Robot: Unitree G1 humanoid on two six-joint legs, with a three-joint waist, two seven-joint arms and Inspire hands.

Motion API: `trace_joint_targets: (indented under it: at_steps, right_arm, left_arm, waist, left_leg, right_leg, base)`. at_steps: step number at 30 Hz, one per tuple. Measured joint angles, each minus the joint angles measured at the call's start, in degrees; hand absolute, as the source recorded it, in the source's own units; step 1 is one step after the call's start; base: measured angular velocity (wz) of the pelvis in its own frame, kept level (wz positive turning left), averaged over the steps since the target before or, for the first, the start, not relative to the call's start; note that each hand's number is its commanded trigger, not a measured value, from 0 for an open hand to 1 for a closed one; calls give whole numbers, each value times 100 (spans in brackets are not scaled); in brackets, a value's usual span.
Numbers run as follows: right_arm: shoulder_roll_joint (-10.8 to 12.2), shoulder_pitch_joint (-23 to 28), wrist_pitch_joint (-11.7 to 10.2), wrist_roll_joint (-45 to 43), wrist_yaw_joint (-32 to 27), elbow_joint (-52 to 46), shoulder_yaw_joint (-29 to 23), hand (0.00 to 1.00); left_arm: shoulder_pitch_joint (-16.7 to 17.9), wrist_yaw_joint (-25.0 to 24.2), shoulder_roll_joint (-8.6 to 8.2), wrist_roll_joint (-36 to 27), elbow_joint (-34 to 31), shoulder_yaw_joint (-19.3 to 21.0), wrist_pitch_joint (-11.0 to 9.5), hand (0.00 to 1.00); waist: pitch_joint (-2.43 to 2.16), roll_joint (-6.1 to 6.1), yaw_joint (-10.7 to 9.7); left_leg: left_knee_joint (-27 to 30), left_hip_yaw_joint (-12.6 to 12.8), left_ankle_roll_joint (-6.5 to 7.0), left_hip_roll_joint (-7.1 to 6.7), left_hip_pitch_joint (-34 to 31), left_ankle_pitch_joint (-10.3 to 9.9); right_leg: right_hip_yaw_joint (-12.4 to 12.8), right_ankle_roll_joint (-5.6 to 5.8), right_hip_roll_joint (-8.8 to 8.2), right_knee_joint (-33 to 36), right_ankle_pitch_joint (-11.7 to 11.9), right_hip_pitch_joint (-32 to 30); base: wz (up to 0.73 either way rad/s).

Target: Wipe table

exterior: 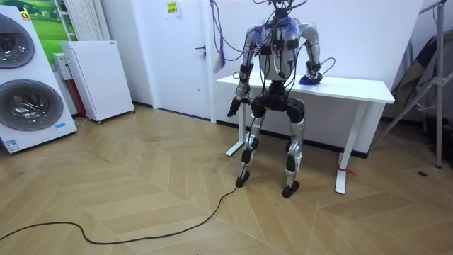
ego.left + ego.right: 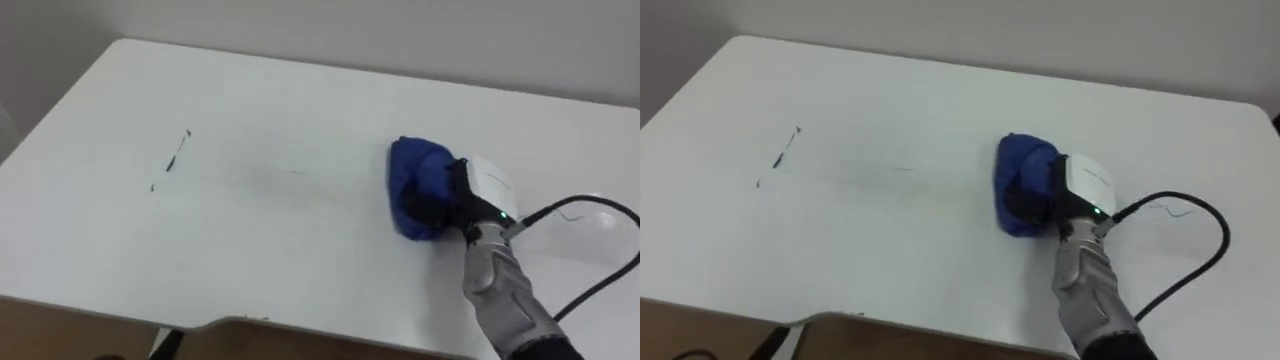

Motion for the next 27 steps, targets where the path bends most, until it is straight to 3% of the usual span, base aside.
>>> trace_joint_targets:
  at_steps: [2, 3, 5, 6, 7, 10, 12, 15, 17, 20, 21, 22, 23, 25, 27]
  right_arm:
    - [-23, 408, -336, 37, -256, 41, -269, 100]
    - [-22, 504, -421, 37, -363, 85, -362, 100]
    - [-86, 926, -665, 88, -780, 301, -894, 100]
    - [-86, 1037, -697, 124, -895, 382, -1086, 100]
    - [-108, 1249, -708, 238, -1096, 502, -1368, 100]
    - [-144, 1560, -740, 394, -1252, 839, -1813, 100]
    - [-161, 1447, -712, 475, -1230, 985, -1848, 100]
    - [-166, 1184, -425, 466, -1080, 896, -1660, 100]
    - [-101, 1067, -76, 427, -873, 567, -1399, 100]
    - [-62, 920, 477, -217, -78, -654, -209, 100]
    - [-23, 853, 525, -360, 41, -813, -22, 100]
    - [112, 666, 541, -665, 243, -1014, 368, 100]
    - [260, 454, 474, -857, 408, -1056, 631, 100]
    - [360, 231, 347, -903, 577, -995, 795, 100]
    - [350, 216, 294, -870, 573, -896, 750, 100]
  left_arm:
    - [214, 12, 59, 10, -3, 37, 18, 0]
    - [261, 15, 63, 14, -20, 70, 18, 0]
    - [361, 15, 58, 155, -54, 336, 19, 0]
    - [362, 12, 62, 238, -63, 418, 25, 0]
    - [362, 3, 86, 404, -109, 568, 48, 0]
    - [386, 3, 243, 571, -305, 672, 97, 0]
    - [385, 3, 223, 569, -319, 658, 94, 0]
    - [358, 25, 161, 532, -321, 514, 65, 0]
    - [303, 91, 114, 399, -314, 416, 63, 0]
    - [143, 108, -13, 240, -245, 106, 50, 0]
    - [118, 106, -44, 247, -248, 72, 43, 0]
    - [57, 94, -103, 253, -264, 32, 42, 0]
    - [38, 63, -160, 261, -343, 16, 53, 0]
    - [88, -9, -198, 253, -445, 21, 55, 0]
    - [353, -15, -182, 256, -638, 86, 104, 0]
  waist:
    - [-26, 23, -268]
    - [-25, 17, -298]
    - [-32, -87, -446]
    - [-32, -107, -475]
    - [-40, -206, -557]
    - [-81, -411, -519]
    - [-86, -389, -473]
    - [-79, -269, -285]
    - [-57, -223, -163]
    - [-24, -170, 37]
    - [-19, -164, 106]
    - [22, -149, 239]
    - [52, -154, 276]
    - [70, -150, 420]
    - [39, -211, 449]
  left_leg:
    - [-56, -44, 61, -100, 70, 41]
    - [-76, -44, 77, -120, 115, 52]
    - [-144, -39, 158, -270, 250, 102]
    - [-151, -43, 177, -307, 265, 113]
    - [-166, -42, 212, -366, 303, 131]
    - [-176, -44, 262, -436, 433, 116]
    - [-185, 8, 326, -450, 498, 66]
    - [-249, -18, 381, -458, 586, -22]
    - [-294, -53, 388, -444, 604, -36]
    - [-407, -237, 388, -417, 599, -36]
    - [-429, -259, 388, -417, 597, -36]
    - [-454, -275, 387, -406, 593, -37]
    - [-465, -302, 385, -402, 553, -35]
    - [-474, -386, 387, -406, 510, -33]
    - [-487, -508, 396, -428, 464, -28]
  right_leg:
    - [-4, 46, -36, -164, -29, 230]
    - [-4, 60, -46, -201, -35, 304]
    - [-21, 159, -169, -341, -98, 561]
    - [-68, 179, -208, -384, -108, 647]
    - [-71, 219, -237, -488, -108, 820]
    - [-56, 242, -223, -682, -91, 1101]
    - [-52, 224, -190, -670, -79, 1132]
    - [27, 165, -87, -644, -12, 1072]
    - [107, 122, -13, -645, 63, 973]
    - [118, 26, 114, -633, 172, 752]
    - [129, 16, 131, -616, 179, 709]
    - [158, 5, 163, -577, 183, 640]
    - [147, -1, 168, -568, 180, 598]
    - [59, 1, 164, -598, 177, 602]
    - [-82, 14, 133, -674, 169, 654]
  base:
    - [49]
    - [54]
    - [54]
    - [65]
    - [57]
    - [27]
    - [-18]
    - [-51]
    - [-57]
    - [-52]
    - [-37]
    - [-20]
    - [-8]
    - [17]
    - [35]
